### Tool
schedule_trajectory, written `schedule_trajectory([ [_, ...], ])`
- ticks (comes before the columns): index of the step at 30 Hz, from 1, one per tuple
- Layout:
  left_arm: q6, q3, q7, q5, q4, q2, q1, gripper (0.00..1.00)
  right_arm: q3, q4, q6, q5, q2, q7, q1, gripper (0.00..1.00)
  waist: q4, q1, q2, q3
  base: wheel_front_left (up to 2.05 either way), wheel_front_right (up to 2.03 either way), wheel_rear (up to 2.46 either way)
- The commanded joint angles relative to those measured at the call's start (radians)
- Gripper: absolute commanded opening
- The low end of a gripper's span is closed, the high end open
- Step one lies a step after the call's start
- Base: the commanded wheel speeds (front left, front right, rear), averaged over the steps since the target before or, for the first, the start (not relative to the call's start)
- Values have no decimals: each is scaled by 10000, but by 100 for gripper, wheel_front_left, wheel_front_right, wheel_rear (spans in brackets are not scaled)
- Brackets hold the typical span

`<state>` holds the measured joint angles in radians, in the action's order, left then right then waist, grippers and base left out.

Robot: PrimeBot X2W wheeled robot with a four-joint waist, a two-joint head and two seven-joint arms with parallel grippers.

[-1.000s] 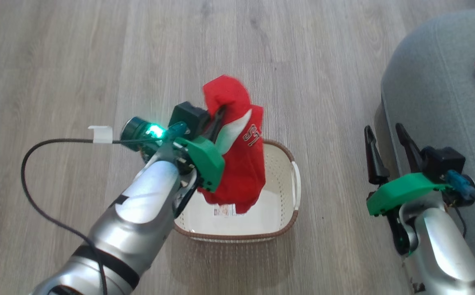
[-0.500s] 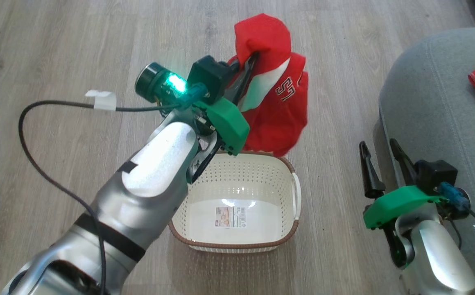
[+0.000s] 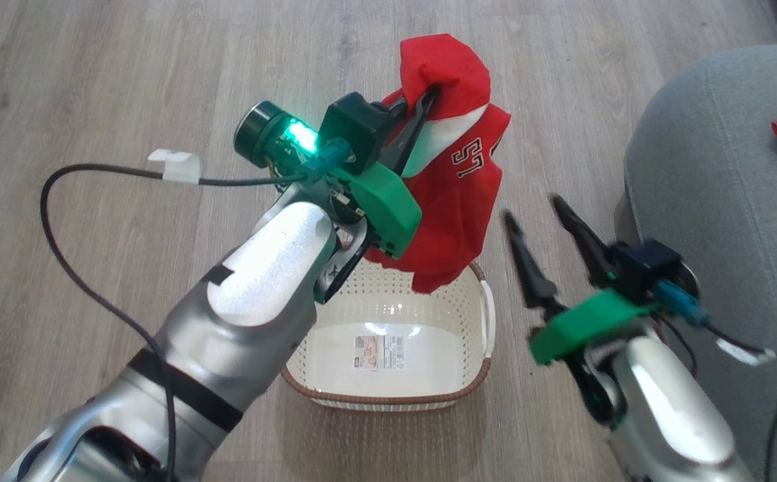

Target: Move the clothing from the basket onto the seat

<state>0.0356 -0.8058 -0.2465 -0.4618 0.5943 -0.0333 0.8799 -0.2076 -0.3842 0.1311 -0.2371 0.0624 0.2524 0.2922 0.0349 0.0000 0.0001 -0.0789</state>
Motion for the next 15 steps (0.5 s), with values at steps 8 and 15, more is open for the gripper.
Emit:
schedule_trajectory([
  [8,66,115,0,-198,-416,-170,670,0,-1958,615,-4,-342,69,93,1764,100,158,0,-1,-164,0,0,0],
  [15,67,-78,-22,-367,-521,-170,764,0,-2254,-448,-4,-134,1,93,2745,100,460,0,-1,-179,0,0,0],
])
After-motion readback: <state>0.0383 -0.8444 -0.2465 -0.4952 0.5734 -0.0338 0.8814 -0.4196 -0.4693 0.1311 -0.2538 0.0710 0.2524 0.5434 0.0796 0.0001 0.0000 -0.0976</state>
